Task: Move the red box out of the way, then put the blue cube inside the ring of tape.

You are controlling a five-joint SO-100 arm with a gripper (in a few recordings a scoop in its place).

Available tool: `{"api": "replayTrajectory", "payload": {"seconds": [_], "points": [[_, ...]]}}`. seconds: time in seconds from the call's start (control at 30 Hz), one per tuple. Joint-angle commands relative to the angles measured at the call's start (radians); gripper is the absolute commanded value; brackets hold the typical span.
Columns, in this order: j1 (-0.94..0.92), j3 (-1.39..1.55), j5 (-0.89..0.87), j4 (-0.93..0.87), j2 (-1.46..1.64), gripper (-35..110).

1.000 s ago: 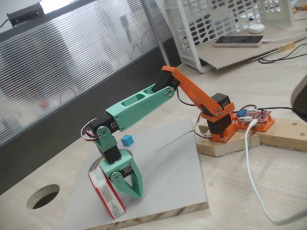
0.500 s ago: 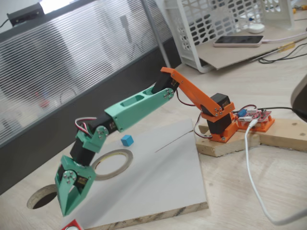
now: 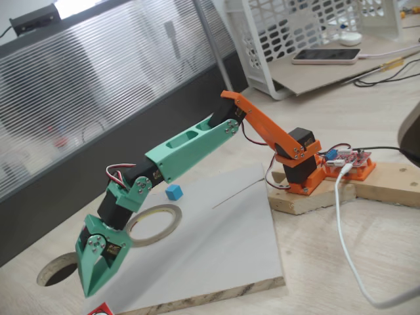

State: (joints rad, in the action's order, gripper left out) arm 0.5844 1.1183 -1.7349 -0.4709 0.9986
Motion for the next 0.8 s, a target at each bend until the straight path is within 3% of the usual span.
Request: {"api": "replayTrajectory", "payload": {"seconds": [0.0,0.23,0.77], "points": [[0.014,0.002,-0.018,0.002,0.035,0],[0.011,0.006,-0.018,-0.051,0.038,0],[-0.031,0.006,-0.028,-0.847,0.213,0]]}}
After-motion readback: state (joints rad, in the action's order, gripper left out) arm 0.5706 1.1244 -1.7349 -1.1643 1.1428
